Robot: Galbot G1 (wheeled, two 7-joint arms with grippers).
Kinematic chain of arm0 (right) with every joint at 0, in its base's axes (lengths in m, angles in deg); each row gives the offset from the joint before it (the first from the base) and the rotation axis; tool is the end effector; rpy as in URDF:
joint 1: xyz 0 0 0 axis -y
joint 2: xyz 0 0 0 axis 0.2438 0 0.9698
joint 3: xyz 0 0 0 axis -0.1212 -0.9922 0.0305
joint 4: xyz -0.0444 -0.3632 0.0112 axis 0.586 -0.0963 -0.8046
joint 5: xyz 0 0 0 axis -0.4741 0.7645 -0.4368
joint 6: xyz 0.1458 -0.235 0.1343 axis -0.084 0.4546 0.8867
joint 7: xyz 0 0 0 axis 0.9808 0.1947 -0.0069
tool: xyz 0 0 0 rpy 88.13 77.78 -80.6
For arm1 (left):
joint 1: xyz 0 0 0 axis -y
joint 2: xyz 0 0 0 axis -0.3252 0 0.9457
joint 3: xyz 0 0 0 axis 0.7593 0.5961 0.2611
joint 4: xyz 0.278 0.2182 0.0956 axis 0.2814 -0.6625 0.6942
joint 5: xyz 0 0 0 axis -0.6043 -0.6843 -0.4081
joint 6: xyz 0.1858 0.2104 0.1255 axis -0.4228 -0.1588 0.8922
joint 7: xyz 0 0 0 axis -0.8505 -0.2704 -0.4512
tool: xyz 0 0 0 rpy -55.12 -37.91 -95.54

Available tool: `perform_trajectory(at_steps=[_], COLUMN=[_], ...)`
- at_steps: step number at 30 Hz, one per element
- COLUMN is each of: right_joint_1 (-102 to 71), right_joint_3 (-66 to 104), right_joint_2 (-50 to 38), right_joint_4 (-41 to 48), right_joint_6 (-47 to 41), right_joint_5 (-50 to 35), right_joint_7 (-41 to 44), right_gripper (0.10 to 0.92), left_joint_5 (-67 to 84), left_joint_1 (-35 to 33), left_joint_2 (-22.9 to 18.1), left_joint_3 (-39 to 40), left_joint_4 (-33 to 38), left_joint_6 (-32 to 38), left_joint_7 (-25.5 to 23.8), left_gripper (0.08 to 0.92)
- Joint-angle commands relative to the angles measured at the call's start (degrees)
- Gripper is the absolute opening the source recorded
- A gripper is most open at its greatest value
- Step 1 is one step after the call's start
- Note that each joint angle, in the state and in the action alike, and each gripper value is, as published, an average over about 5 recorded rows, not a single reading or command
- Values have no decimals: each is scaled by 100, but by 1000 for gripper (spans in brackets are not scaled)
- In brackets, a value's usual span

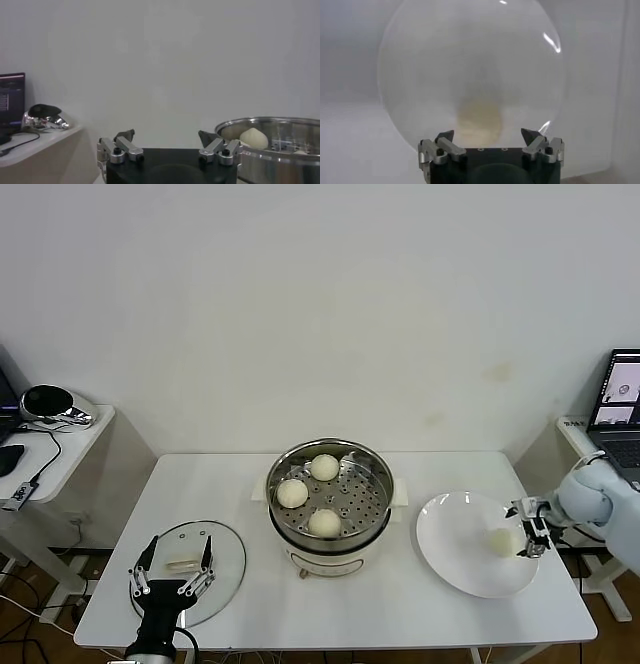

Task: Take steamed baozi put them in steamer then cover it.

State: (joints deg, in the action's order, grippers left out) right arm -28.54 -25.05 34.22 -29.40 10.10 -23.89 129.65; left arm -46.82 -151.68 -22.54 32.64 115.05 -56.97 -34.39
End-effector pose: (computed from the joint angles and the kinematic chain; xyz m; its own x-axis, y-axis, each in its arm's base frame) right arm 0.4115 -0.2811 -0.2071 -0.2939 0.0117 0.9558 -0.9558 -0.0138 -0.2937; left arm 0.0630 0.0497 -0.2873 -0.9988 -0.0448 -0.0199 -0.0465 0.9943 0.0955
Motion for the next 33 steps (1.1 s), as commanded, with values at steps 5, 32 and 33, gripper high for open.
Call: perform_trajectory(at_steps=[5,32,33], right_joint_1=[-337,1358,1685], right_joint_3=[341,-1016,-1239], right_joint_2=[416,78,15], right_joint_4=[594,12,-115], right_joint_6=[43,-217,-277], right_joint_5=[265,-651,-821], right_joint_7=[-83,208,222], right_gripper=[809,588,587], left_joint_5=[2,22,22], left_joint_1=[1,11,21], left_joint_2=[-2,19,20], left_joint_3=[-12,-38,-33], left_joint_4=[-17,-8,-11], left_joint_6=[5,11,8], left_joint_7=[-1,14,13], left_gripper=[823,823,823])
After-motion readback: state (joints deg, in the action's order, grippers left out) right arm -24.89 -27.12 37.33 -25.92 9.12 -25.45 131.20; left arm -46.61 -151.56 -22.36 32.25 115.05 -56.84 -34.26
